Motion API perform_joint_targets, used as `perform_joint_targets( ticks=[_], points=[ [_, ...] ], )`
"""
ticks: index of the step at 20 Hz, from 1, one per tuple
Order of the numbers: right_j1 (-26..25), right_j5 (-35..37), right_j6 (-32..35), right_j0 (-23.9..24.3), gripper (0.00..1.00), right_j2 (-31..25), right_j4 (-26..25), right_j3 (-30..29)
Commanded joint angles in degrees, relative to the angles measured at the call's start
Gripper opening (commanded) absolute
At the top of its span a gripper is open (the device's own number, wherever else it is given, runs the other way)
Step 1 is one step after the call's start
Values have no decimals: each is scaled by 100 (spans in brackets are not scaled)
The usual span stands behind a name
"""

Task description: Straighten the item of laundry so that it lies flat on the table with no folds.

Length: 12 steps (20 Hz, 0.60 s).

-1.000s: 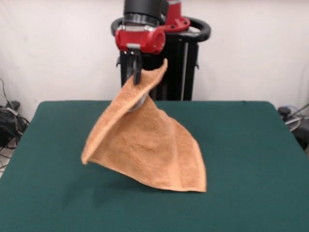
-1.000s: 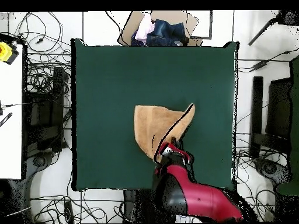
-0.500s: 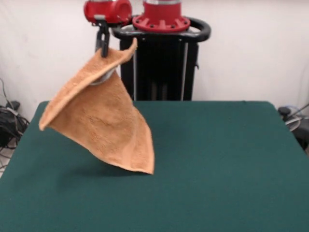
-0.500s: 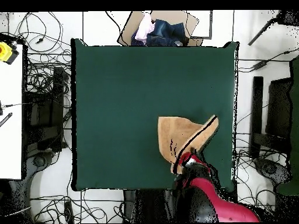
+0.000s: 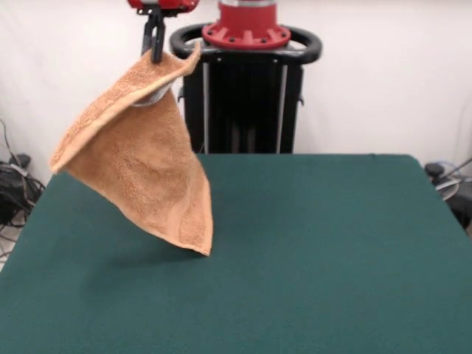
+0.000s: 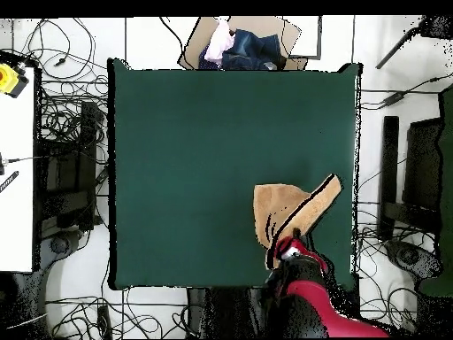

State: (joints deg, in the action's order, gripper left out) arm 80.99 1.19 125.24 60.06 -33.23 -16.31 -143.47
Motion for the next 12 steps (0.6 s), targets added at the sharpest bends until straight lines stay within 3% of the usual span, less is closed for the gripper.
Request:
perform_joint_targets(
  ticks=[1,5,7,9,12],
  points=[
    [378,500,161,-730,0,-59,-66,-384],
    [-194,119,756,-2041,0,1562,-701,72],
    [-805,-267,881,-3016,0,2645,-715,436],
    [-1693,-992,841,-4122,0,3706,-248,787],
    [-2834,-2027,798,-5205,0,4392,776,1045]
  ],
)
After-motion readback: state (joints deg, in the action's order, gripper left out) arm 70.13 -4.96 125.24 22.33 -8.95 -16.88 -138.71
